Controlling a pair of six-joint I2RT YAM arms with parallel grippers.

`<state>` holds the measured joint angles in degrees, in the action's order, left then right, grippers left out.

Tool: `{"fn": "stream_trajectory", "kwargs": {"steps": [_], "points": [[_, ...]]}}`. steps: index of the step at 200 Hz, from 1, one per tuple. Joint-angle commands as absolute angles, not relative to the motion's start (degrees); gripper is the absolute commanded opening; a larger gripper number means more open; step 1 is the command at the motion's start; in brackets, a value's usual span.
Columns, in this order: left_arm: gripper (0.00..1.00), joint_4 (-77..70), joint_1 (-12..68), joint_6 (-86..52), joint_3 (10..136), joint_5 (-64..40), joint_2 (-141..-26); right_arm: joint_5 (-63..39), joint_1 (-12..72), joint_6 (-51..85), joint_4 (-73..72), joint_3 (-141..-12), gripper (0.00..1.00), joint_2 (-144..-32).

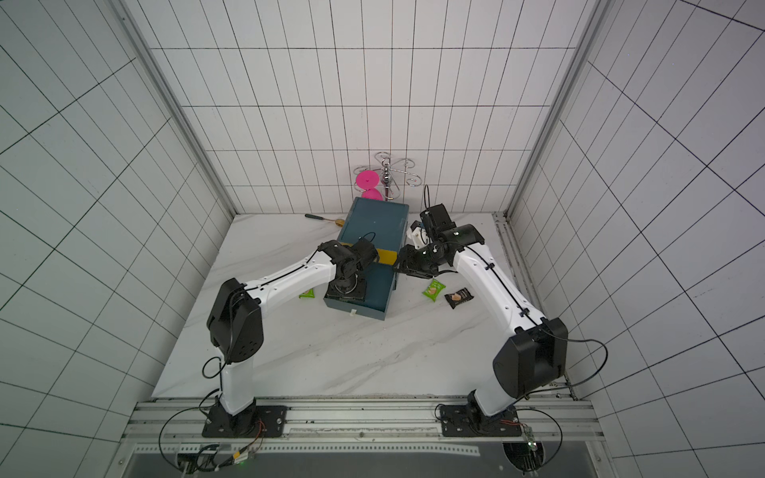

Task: Take the cookies out of the drawer
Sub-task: Adjust the cookie in the drawer.

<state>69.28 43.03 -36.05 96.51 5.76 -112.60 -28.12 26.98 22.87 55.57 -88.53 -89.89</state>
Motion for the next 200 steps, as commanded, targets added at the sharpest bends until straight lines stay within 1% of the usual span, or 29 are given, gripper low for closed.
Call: {"fn": "stream_trajectory", "kwargs": {"steps": [1, 39, 113, 159, 200], "points": [[0.64, 64.5, 43.7, -36.4, 96.4, 2.2, -113.7, -28.7, 26.8, 22.2, 56.4, -90.9, 0.52, -90.3], [0.64, 62.5, 44.0, -37.2, 96.6, -0.3, -113.8, -28.5, 26.9, 22.3, 56.4, -90.5, 0.52, -89.9], [0.64, 59.7, 43.6, -37.7, 96.6, -0.1, -110.2, -28.4, 26.8, 22.5, 56.4, -90.6, 0.52, -89.9], [0.64, 59.5, 42.4, -37.9, 96.2, 2.4, -103.7, -27.9, 26.8, 22.9, 56.4, -90.8, 0.52, -89.4], [0.64, 59.1, 40.7, -38.5, 94.3, 1.2, -97.5, -27.9, 26.9, 23.4, 56.8, -93.0, 0.52, -90.0]]}}
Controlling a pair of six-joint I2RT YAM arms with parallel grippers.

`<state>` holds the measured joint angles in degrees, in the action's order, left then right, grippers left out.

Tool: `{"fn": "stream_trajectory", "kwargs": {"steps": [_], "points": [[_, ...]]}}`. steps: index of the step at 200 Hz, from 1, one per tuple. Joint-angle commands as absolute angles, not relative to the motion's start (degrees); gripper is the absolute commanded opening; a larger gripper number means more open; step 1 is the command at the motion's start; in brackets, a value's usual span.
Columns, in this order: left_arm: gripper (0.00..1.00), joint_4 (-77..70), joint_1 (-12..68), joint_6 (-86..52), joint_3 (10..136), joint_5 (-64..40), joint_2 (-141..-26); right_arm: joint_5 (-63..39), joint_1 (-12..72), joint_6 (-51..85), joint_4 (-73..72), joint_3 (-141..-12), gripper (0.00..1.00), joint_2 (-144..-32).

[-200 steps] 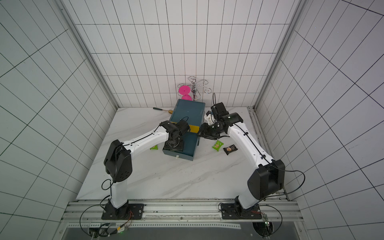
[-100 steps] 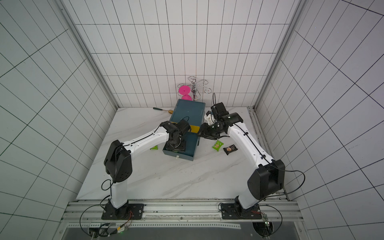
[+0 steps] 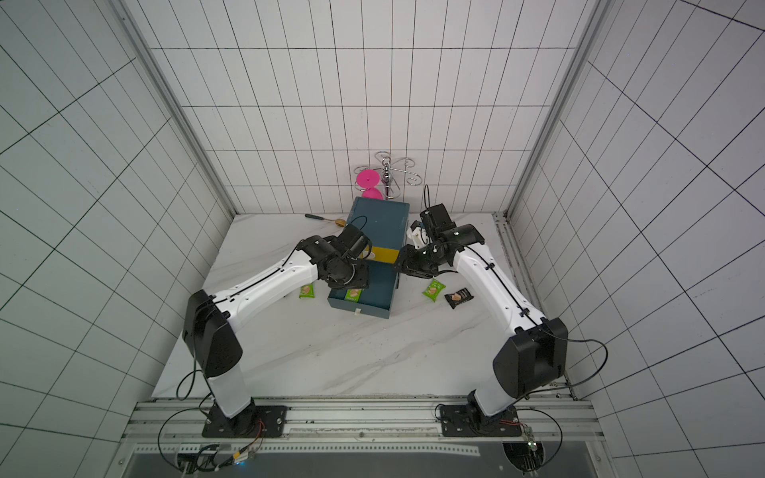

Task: Take the cookies out of the drawer
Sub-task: Adjust the cookie in the drawer, then pick up the cookie from the drawer.

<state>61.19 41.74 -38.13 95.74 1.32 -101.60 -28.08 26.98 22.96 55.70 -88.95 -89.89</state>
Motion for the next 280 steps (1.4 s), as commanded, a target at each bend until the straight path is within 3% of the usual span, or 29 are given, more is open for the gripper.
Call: {"fn": "stream_trajectory", "kwargs": {"steps": [1, 83, 184, 280], "points": [[0.64, 59.0, 40.7, -38.6, 94.2, 1.2, -97.3, -27.9, 26.8, 23.4, 56.9, -93.1, 0.52, -90.0], [0.64, 56.6, 39.9, -38.4, 81.5, -0.8, -85.2, -28.9, 27.4, 22.4, 58.8, -99.1, 0.52, -94.3], [0.67, 69.5, 42.1, -33.1, 96.7, 6.3, -104.1, -28.9, 27.8, 21.7, 58.1, -96.3, 0.52, -93.7], [0.69, 70.0, 46.0, -32.1, 97.7, 13.0, -111.9, -29.3, 27.8, 21.0, 57.9, -95.6, 0.53, -93.9]]}}
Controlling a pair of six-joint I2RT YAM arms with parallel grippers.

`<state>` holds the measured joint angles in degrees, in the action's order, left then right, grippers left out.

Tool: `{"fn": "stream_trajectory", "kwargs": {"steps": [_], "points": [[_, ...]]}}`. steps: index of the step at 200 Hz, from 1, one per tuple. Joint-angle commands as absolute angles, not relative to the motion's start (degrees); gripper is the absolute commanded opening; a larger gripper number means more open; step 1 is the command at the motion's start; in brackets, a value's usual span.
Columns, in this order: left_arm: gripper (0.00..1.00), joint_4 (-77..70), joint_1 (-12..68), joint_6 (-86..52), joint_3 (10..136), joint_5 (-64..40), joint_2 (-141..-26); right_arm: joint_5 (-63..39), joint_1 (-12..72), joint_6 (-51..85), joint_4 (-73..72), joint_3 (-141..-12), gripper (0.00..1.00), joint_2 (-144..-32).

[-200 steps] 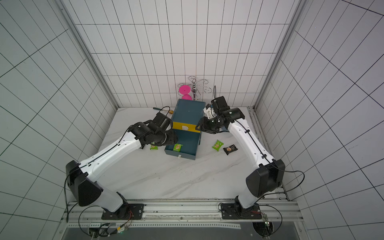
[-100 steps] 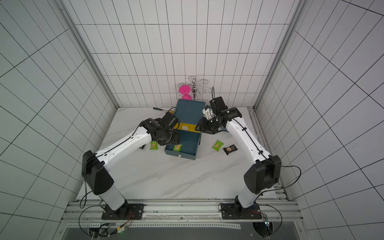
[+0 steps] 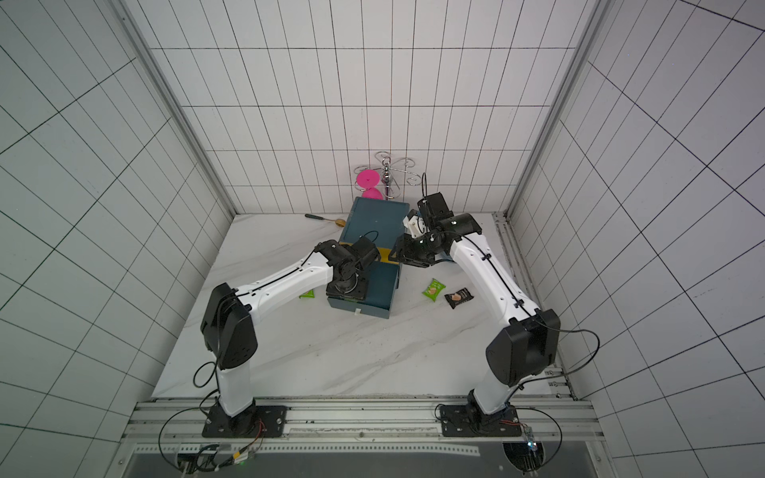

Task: Take the cookies out of the drawer
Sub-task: Pick up the cookie from the drawer.

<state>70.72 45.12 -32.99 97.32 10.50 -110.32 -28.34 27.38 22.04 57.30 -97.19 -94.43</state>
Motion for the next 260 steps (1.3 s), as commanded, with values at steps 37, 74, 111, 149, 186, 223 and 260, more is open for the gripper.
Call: {"fn": "stream_trajectory", "kwargs": {"steps": [37, 74, 111, 149, 186, 223, 260], "points": [[0.69, 68.8, 46.2, -32.2, 96.6, 14.2, -113.2, -29.4, 27.8, 21.2, 57.7, -95.4, 0.53, -93.8], [0.66, 66.8, 46.1, -31.9, 95.4, 14.2, -114.2, -29.4, 27.7, 21.4, 57.6, -95.4, 0.53, -93.8], [0.51, 65.2, 46.1, -31.7, 94.0, 14.5, -114.2, -28.9, 27.8, 21.5, 57.6, -94.9, 0.53, -93.1], [0.4, 65.0, 46.1, -31.6, 94.0, 15.1, -112.7, -28.6, 27.8, 22.1, 57.6, -94.9, 0.53, -92.8], [0.35, 65.2, 46.1, -31.5, 93.5, 15.6, -110.1, -28.1, 27.8, 23.0, 57.2, -94.6, 0.52, -91.9], [0.35, 66.4, 46.2, -31.5, 93.9, 15.8, -106.2, -26.5, 27.8, 23.4, 57.3, -93.9, 0.52, -90.6], [0.35, 68.7, 46.2, -31.9, 95.6, 15.6, -101.9, -25.4, 27.8, 23.3, 57.6, -93.6, 0.52, -89.7]]}}
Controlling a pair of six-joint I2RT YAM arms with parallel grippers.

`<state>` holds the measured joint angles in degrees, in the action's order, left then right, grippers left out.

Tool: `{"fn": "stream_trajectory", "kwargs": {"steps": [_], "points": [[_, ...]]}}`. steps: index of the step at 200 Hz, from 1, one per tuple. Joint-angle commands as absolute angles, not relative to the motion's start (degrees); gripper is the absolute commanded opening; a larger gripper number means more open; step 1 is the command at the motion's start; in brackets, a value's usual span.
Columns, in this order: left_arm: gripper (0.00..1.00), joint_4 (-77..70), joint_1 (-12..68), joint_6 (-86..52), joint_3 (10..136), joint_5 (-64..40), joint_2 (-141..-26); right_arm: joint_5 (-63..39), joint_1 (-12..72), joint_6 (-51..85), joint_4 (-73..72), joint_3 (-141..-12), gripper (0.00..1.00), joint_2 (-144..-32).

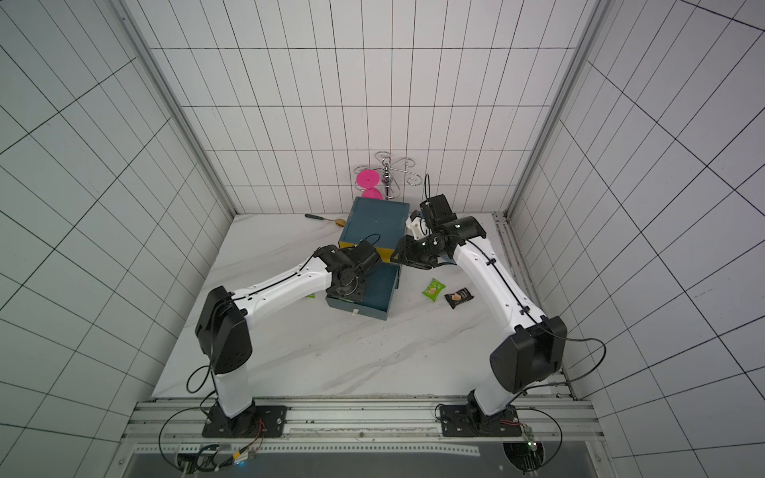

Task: Take the cookies out of the drawer
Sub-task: Pick up the cookie from the drawer, then place the cookie at the center of the board.

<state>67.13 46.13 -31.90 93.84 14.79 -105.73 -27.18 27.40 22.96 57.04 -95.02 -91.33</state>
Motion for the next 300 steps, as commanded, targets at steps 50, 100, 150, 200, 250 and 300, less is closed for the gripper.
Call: {"fn": "stream_trajectory", "kwargs": {"steps": [50, 100, 150, 200, 250, 300], "points": [[0.36, 73.5, 44.1, -34.1, 96.8, 15.9, -94.9, -24.4, 27.7, 22.8, 58.4, -93.3, 0.52, -89.2], [0.37, 77.8, 35.1, -34.6, 92.3, 15.6, -83.4, -24.1, 27.6, 22.4, 59.2, -93.6, 0.52, -88.9], [0.38, 70.0, 19.9, -31.5, 74.2, 11.7, -74.8, -24.3, 27.7, 22.6, 59.4, -93.8, 0.53, -88.7], [0.39, 63.8, 12.2, -31.1, 66.2, 6.2, -79.1, -23.8, 27.7, 22.4, 60.7, -96.2, 0.53, -88.8], [0.44, 58.0, 11.3, -33.9, 60.4, 3.2, -84.0, -23.5, 27.7, 22.0, 62.7, -101.0, 0.53, -90.8], [0.64, 60.5, 12.5, -35.6, 61.8, 1.3, -77.3, -25.5, 27.7, 22.2, 63.5, -110.4, 0.54, -94.8]]}}
